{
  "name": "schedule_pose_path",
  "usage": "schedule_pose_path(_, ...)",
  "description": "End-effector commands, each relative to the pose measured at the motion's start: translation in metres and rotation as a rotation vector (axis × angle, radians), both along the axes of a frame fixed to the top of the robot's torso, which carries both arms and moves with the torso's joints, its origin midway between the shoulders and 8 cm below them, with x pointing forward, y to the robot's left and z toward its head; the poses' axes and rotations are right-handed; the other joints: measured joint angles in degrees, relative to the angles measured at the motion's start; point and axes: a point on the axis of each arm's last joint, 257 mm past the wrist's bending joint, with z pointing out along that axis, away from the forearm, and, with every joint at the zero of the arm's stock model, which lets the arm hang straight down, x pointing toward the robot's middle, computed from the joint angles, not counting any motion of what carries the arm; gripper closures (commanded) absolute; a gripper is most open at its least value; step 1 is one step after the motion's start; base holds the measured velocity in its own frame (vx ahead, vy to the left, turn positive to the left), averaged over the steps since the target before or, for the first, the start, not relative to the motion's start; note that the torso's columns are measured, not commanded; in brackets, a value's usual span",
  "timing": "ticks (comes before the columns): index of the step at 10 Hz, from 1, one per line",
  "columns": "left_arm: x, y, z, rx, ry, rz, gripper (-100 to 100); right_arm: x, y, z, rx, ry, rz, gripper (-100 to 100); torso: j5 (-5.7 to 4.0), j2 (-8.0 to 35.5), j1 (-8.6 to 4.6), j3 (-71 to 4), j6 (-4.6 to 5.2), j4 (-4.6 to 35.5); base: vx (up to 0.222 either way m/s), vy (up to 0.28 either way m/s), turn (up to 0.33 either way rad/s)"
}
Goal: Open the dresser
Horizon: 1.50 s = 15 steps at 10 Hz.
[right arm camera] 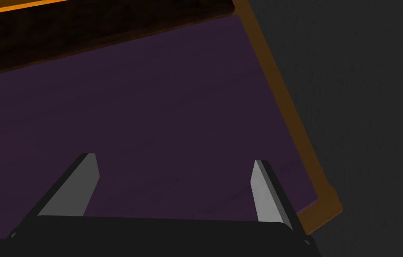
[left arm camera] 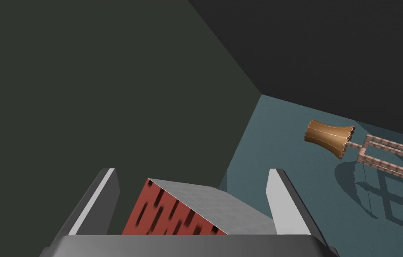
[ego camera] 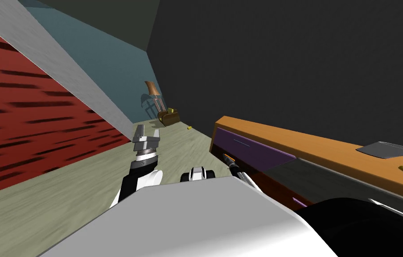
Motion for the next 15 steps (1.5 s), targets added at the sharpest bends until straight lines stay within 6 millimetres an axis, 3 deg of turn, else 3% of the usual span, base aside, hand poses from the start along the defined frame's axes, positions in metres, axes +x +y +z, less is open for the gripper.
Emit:
schedule_pose_path(1,0.0,0.0,0.0,0.0,0.0,0.0,0,-0.014,-0.018,-0.017,-0.061,0.068,-0.026,-100,0.01,0.02,-0.02,0.01,0.05,0.0,0.013,0.014,-0.019)
schedule_pose_path(2,0.0,0.0,0.0,0.0,0.0,0.0,0,-0.033,-0.037,-0.037,-0.139,0.145,-0.03,-100,0.0,0.07,-0.05,0.03,0.07,0.01,0.015,0.031,0.305)
schedule_pose_path(4,0.0,0.0,0.0,0.0,0.0,0.0,0,-0.037,-0.042,-0.038,-0.151,0.159,-0.047,-100,0.02,0.0,0.0,-0.01,0.05,0.0,0.02,0.018,0.089)
schedule_pose_path(5,0.0,0.0,0.0,0.0,0.0,0.0,0,-0.059,-0.065,-0.055,-0.231,0.239,-0.059,-100,0.0,0.01,-0.04,0.0,0.07,-0.01,0.021,0.024,0.264)
schedule_pose_path(6,0.0,0.0,0.0,0.0,0.0,0.0,0,-0.061,-0.068,-0.055,-0.242,0.246,-0.066,-100,0.0,-0.02,0.0,-0.01,-0.03,0.0,0.029,0.02,0.184)
schedule_pose_path(7,0.0,0.0,0.0,0.0,0.0,0.0,0,-0.081,-0.09,-0.065,-0.314,0.317,-0.083,-100,0.01,-0.01,0.0,-0.02,0.06,-0.01,0.044,0.033,0.266)
schedule_pose_path(9,0.0,0.0,0.0,0.0,0.0,0.0,0,-0.085,-0.094,-0.067,-0.334,0.329,-0.084,-100,0.01,-0.01,0.01,-0.01,0.04,-0.01,0.022,0.02,0.079)
schedule_pose_path(10,0.0,0.0,0.0,0.0,0.0,0.0,0,-0.105,-0.117,-0.072,-0.418,0.397,-0.097,-100,0.0,0.08,-0.05,0.04,0.06,0.01,0.017,0.022,0.254)
schedule_pose_path(11,0.0,0.0,0.0,0.0,0.0,0.0,0,-0.109,-0.119,-0.075,-0.425,0.408,-0.101,-100,-0.01,0.04,-0.02,0.03,-0.02,0.02,0.02,0.016,0.175)
schedule_pose_path(14,0.0,0.0,0.0,0.0,0.0,0.0,0,-0.152,-0.165,-0.081,-0.58,0.545,-0.127,-100,0.01,-0.01,0.0,-0.01,0.06,-0.01,0.025,0.022,0.198)
schedule_pose_path(15,0.0,0.0,0.0,0.0,0.0,0.0,0,-0.154,-0.168,-0.079,-0.602,0.553,-0.13,-100,0.01,0.0,0.02,0.0,0.01,0.0,0.02,0.021,0.111)
